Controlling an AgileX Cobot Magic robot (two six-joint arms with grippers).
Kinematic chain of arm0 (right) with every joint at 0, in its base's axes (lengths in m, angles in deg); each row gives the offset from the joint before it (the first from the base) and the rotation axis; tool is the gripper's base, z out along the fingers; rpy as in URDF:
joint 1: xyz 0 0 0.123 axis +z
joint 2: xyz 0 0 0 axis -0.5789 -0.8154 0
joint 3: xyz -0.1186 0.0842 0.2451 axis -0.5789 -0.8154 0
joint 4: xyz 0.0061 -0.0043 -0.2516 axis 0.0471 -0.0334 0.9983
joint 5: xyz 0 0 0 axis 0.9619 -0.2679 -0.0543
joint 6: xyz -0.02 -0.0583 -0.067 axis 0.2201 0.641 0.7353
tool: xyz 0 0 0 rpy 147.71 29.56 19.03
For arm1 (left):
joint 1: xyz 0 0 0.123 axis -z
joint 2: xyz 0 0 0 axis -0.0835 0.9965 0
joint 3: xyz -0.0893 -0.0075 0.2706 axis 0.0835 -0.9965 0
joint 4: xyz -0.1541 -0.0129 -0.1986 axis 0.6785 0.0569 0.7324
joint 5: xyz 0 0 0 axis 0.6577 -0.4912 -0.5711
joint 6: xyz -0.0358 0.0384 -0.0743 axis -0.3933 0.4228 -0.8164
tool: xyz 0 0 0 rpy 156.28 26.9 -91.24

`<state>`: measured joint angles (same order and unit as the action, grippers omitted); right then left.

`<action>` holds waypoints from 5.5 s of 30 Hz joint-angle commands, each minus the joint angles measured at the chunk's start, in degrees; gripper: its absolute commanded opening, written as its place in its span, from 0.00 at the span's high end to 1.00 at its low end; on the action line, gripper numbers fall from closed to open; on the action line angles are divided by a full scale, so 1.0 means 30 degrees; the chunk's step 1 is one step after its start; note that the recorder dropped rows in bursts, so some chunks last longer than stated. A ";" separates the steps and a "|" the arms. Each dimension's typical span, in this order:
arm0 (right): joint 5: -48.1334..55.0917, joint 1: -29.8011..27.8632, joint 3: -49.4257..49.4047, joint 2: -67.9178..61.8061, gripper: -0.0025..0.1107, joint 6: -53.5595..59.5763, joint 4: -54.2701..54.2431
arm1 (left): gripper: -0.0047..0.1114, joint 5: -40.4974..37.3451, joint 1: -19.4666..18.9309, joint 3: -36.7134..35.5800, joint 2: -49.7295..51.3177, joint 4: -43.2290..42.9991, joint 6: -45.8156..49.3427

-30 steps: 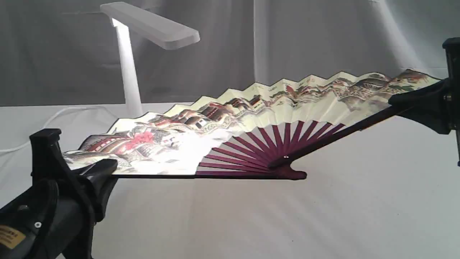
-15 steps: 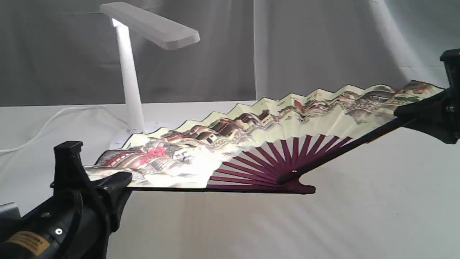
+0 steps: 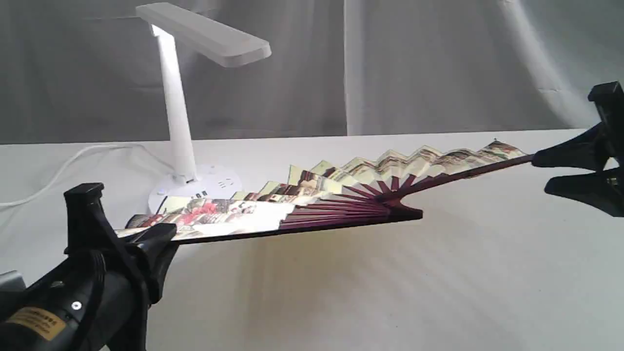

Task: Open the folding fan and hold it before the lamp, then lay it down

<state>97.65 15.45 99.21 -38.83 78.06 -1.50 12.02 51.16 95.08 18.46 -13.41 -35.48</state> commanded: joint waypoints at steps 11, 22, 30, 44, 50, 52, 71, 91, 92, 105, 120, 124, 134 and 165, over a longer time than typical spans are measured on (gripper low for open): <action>0.1402 -0.0061 0.0004 0.0086 0.53 0.0280 0.0313 | 0.96 0.0023 -0.0040 0.0183 -0.0094 -0.1606 0.1524; 0.1074 -0.0061 0.0004 0.0089 0.53 0.0331 0.3348 | 0.96 0.0231 -0.0040 0.0912 0.2481 -0.3700 0.1726; 0.0911 -0.0061 0.0004 0.0089 0.54 0.1343 0.3713 | 0.96 0.0480 -0.0040 0.3254 0.5338 -0.5907 0.1726; -0.0315 -0.0061 0.0004 0.0048 0.54 0.1502 0.4316 | 0.91 0.0404 -0.0040 0.4796 0.8253 -0.6313 0.2238; -0.0317 -0.0061 0.0004 0.0048 0.54 0.1597 0.4390 | 0.67 0.0372 -0.0370 0.4796 0.8297 -0.6222 0.4799; -0.0317 -0.0023 0.0004 0.0048 0.54 0.1628 0.4390 | 0.57 -0.0127 -0.0585 0.4796 0.8297 -0.6222 0.5112; -0.0277 0.0001 0.0004 0.0048 0.58 0.2359 0.5574 | 0.34 -0.7250 -0.4162 0.4796 0.5380 -0.8645 0.9014; -0.2266 0.5111 0.0039 0.0048 0.61 -0.0935 1.2321 | 0.38 -2.5166 -0.9534 0.7115 -0.0300 -1.8952 1.3752; -0.2266 0.5334 0.0132 0.0048 0.62 -0.1485 1.2954 | 0.41 -2.6238 -0.9644 0.7530 -0.0297 -1.9215 1.4607; 0.0370 0.6844 0.1886 0.0048 0.68 -0.7376 2.0406 | 0.96 -2.8187 -1.2442 0.8423 -0.0297 -1.8442 1.9034; 0.0615 0.6844 0.1886 0.0048 0.83 -0.9229 2.2245 | 0.96 -3.0009 -1.6039 0.8423 -0.0297 -1.1867 2.6652; 0.0386 0.6844 0.1840 0.0431 0.98 -0.9762 2.3161 | 0.96 -3.0007 -1.6039 0.8423 -0.0297 -1.2420 2.6204; -0.1378 0.6746 0.0603 0.1590 0.98 -0.9791 2.4695 | 0.96 -3.0436 -1.6039 0.8423 -0.0297 -1.2377 2.6204; -0.1642 0.6058 0.0024 0.2273 0.98 -0.9296 2.4401 | 0.96 -2.9375 -1.6039 0.8423 -0.1463 -1.2782 2.7031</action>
<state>93.23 33.41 99.61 -33.42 50.47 70.88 -77.07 3.17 120.07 15.60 -51.49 44.59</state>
